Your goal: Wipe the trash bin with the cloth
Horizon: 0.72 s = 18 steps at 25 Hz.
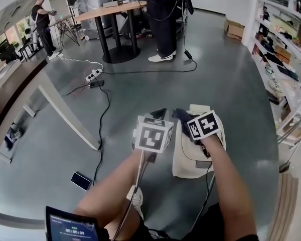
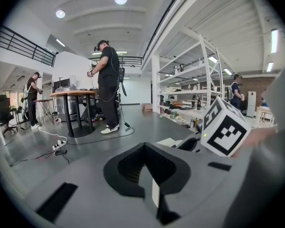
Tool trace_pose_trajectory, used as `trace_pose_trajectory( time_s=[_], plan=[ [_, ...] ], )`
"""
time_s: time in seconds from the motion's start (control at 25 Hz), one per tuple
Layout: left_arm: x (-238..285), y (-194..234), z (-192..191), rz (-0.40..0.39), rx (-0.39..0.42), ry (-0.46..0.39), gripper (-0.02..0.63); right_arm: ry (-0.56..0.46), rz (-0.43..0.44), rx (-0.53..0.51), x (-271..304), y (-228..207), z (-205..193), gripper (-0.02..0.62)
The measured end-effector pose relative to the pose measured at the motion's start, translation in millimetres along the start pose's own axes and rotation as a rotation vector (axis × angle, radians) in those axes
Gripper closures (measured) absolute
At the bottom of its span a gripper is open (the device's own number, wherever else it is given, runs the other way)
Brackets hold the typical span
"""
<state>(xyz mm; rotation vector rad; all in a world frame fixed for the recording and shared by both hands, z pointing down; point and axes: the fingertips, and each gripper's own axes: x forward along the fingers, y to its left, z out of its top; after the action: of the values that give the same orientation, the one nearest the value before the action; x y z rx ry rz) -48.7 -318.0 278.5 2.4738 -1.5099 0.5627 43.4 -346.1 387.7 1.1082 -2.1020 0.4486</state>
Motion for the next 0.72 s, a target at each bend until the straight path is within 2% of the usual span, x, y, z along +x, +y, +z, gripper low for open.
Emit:
trace_pose_trajectory(
  time_s=[0.28,0.72],
  plan=[
    [2,-3,-1,-0.008,0.021,0.007,0.609,0.001,-0.024,0.005,-11,-12,-3,0.508],
    [17,-30,-2,-0.046,0.036,0.02,0.609,0.023,-0.101,0.035,-38,-68,-38,0.508]
  ],
)
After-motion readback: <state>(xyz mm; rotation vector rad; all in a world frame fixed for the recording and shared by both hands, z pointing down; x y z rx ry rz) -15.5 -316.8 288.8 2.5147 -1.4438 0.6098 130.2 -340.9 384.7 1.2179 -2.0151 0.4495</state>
